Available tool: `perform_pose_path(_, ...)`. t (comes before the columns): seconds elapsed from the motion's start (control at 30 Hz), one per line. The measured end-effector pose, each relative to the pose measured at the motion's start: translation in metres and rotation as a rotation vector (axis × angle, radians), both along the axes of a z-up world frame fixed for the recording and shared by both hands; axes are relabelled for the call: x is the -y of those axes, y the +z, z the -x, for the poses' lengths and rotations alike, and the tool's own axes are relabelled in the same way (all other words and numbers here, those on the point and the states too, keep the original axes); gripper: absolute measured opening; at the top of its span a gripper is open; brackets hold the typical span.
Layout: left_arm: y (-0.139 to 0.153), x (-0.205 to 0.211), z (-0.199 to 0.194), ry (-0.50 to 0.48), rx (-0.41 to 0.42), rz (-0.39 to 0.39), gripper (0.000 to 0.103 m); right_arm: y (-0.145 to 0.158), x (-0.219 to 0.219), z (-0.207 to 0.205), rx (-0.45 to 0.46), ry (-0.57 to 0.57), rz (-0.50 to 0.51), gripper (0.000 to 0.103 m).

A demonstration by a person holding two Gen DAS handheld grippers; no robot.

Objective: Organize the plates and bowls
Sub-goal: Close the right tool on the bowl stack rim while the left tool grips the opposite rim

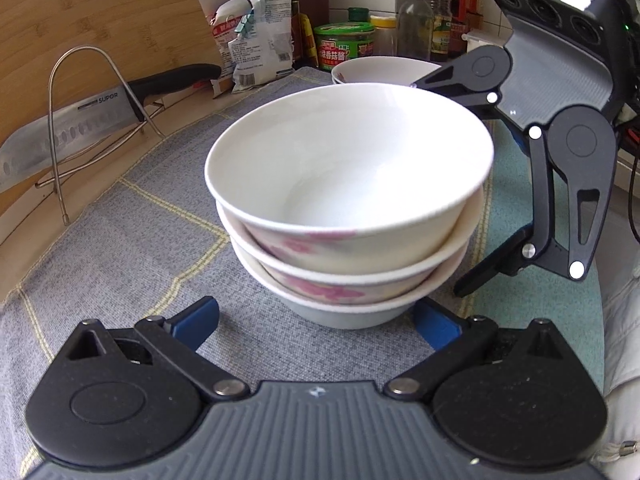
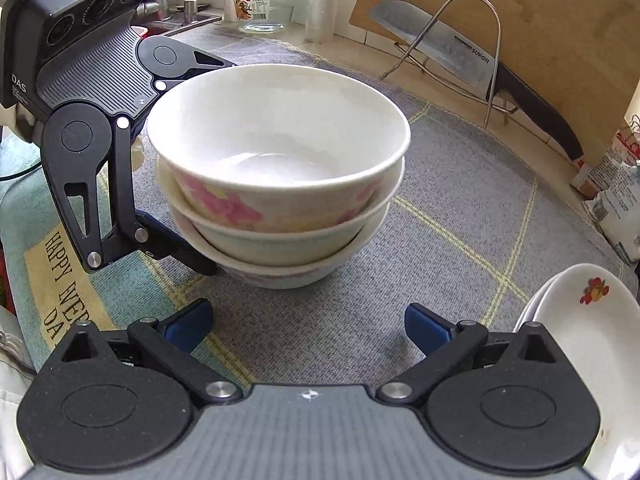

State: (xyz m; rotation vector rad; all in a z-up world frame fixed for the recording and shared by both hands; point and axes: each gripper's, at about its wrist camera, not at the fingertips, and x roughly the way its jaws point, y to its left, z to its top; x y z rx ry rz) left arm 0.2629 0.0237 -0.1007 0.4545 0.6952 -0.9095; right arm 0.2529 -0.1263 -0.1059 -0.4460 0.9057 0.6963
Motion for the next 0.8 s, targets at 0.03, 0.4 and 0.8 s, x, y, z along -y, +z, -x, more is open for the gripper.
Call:
perform_pose_path(0.03, 0.001, 0.001, 0.000, -0.011, 0.005, -0.007, 0.103, 0.002, -0.001, -0.001, 0.010, 0.012, 0.001, 0.103)
perform_pose_path(0.4, 0.004, 0.003, -0.002, -0.115, -0.014, -0.048, 0.101, 0.012, -0.010, -0.010, 0.043, 0.124, 0.016, 0.099)
perform_pose_path(0.8, 0.008, 0.005, -0.007, -0.188, -0.049, -0.034, 0.079, 0.018, -0.018, -0.015, 0.015, 0.225, 0.022, 0.087)
